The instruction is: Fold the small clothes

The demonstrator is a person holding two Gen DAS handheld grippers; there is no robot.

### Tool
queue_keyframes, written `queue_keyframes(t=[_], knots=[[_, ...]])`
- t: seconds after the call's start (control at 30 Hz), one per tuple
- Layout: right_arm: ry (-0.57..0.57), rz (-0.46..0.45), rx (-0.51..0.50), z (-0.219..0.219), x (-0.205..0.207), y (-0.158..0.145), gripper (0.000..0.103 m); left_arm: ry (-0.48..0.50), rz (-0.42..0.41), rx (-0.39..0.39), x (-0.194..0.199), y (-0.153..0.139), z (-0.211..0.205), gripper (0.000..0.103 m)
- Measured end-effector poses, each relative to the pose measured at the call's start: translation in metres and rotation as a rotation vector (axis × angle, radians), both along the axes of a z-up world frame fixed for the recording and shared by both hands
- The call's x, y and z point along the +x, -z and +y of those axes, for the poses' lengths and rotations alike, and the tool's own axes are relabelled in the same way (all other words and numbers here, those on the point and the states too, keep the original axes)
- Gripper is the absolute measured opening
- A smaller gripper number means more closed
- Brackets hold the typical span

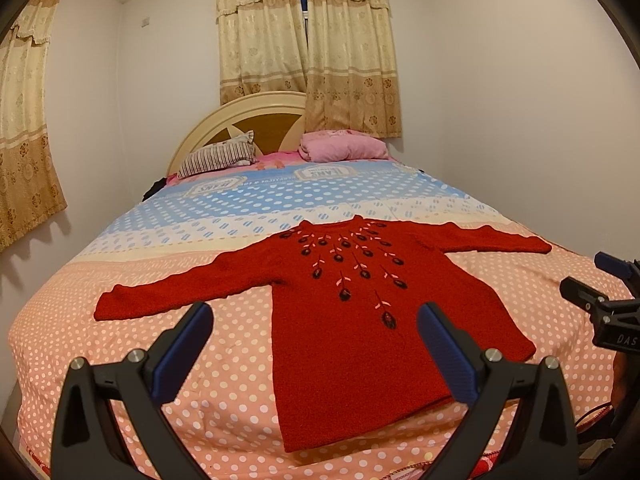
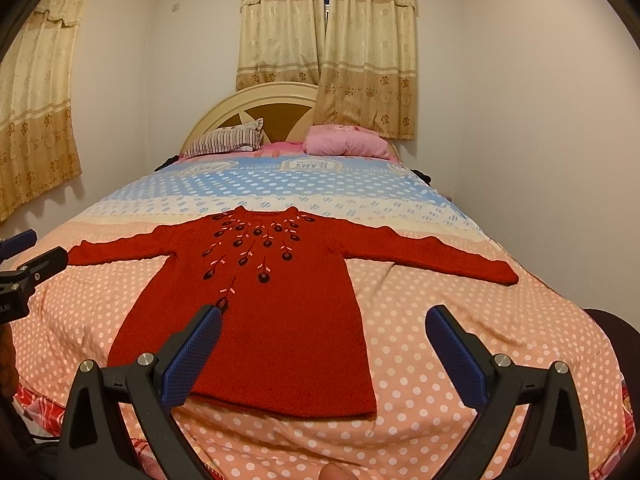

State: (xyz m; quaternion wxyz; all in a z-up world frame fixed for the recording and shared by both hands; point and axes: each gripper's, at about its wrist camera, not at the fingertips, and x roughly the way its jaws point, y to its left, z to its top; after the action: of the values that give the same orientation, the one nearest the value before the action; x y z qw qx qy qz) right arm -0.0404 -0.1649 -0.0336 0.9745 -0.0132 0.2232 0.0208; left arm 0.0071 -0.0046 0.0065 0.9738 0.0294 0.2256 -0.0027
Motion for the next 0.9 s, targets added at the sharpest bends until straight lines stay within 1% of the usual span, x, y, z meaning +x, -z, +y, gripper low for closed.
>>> queue_keyframes(t=[0.9], knots=[[-0.008,0.005,0.016,-0.0012,0.0026,0.0016,0.102,0.002,0.002,-0.001,-0.0009,0.0011,0.0013,0.103]])
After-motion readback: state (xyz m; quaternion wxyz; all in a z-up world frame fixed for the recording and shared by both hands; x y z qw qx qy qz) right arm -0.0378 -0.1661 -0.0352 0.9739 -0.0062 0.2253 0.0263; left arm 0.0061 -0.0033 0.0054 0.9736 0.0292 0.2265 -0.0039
